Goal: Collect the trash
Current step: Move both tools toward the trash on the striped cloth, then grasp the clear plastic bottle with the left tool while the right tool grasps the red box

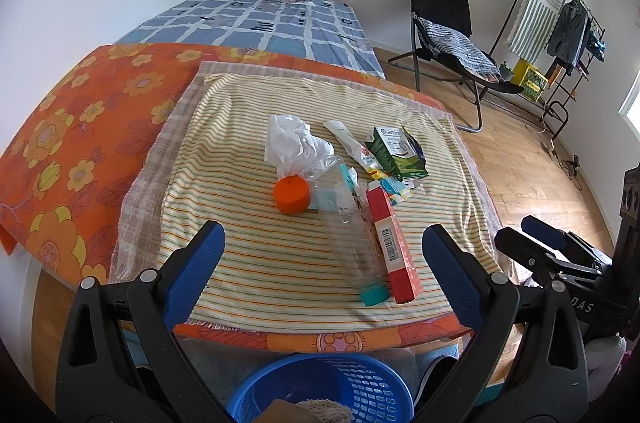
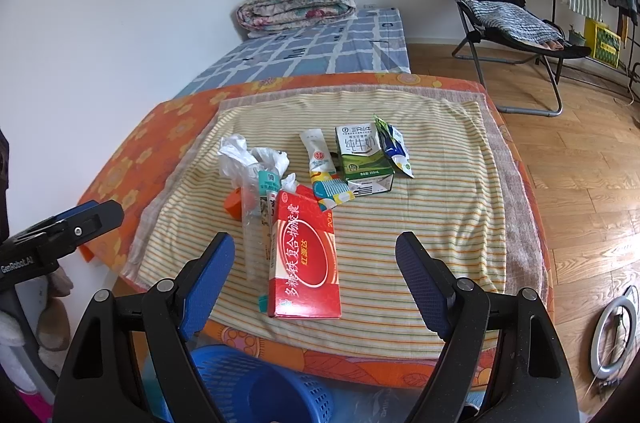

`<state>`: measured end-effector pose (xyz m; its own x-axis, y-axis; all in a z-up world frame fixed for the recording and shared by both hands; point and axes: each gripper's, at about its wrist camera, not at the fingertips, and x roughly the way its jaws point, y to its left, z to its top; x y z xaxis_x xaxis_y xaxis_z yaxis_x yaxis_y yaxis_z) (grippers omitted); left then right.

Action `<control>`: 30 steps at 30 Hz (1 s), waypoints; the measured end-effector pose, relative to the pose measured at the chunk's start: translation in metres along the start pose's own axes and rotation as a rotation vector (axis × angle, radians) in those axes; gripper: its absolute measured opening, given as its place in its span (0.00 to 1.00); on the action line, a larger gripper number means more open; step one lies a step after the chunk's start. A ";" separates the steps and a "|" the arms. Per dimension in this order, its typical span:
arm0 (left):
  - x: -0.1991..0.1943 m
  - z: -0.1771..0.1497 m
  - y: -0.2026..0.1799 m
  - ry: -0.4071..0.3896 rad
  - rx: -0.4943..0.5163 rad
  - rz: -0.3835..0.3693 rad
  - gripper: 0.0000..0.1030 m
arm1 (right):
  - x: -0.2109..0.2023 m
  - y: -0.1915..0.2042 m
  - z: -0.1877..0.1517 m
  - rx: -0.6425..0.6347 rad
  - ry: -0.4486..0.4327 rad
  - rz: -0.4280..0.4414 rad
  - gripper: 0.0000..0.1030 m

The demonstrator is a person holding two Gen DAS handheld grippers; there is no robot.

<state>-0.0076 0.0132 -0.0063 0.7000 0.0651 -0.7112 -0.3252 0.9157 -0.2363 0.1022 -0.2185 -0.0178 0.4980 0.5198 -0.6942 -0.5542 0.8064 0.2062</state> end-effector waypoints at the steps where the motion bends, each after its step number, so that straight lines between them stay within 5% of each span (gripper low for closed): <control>1: 0.000 0.000 0.000 0.000 -0.001 0.001 0.98 | 0.000 0.000 0.000 -0.001 0.000 0.002 0.81; 21: 0.009 0.001 0.029 0.007 0.014 0.110 0.98 | 0.011 0.015 -0.004 -0.139 -0.043 0.013 0.80; 30: 0.025 0.005 0.048 0.063 -0.015 0.119 0.98 | 0.063 0.040 -0.003 -0.224 0.123 0.027 0.80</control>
<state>-0.0024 0.0606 -0.0324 0.6148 0.1476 -0.7747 -0.4132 0.8970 -0.1571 0.1099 -0.1543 -0.0554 0.4037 0.4908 -0.7721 -0.7067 0.7033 0.0776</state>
